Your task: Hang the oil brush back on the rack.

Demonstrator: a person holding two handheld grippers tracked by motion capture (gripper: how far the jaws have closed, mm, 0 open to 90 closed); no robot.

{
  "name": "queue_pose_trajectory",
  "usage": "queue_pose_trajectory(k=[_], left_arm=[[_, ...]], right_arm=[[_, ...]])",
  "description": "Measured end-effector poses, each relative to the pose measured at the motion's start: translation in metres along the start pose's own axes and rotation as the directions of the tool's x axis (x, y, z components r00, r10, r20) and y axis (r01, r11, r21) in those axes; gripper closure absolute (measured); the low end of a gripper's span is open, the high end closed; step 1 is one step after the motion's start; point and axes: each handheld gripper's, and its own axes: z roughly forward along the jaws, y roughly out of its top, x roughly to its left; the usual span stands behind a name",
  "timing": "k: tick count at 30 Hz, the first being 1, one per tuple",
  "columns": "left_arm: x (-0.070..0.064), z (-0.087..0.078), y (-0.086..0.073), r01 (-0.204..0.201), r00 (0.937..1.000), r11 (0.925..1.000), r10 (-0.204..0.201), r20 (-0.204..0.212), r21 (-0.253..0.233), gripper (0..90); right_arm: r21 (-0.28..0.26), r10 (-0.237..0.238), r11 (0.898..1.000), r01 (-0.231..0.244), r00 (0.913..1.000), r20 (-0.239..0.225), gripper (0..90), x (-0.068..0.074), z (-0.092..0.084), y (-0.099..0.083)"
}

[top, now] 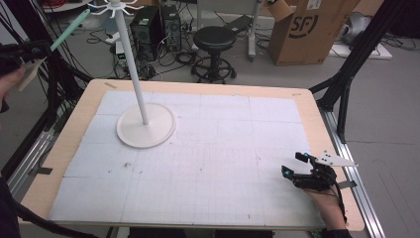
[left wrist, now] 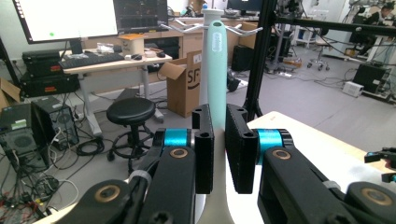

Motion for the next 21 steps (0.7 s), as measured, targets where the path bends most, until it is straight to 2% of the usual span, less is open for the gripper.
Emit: queue_pose_trajectory(k=[5,17,21], left_arm=[[-0.001,0.005,-0.001,-0.004,0.9999,0.9999,0.004,0.011,0.01,82.1],[-0.001,0.013,-0.004,-0.009,1.0,0.9994,0.009,0.002,0.035,82.1],[0.001,0.012,-0.006,-0.002,1.0,0.9997,0.002,0.006,0.025,82.2]], right_arm=[[-0.002,0.003,1.0,-0.003,1.0,0.001,15.0,0.0,0.0,0.0],[0.001,0.005,1.0,-0.005,1.0,0.0,15.0,-0.001,-0.001,-0.001],[-0.006,0.001,1.0,-0.001,1.0,0.003,15.0,-0.001,-0.001,0.0]])
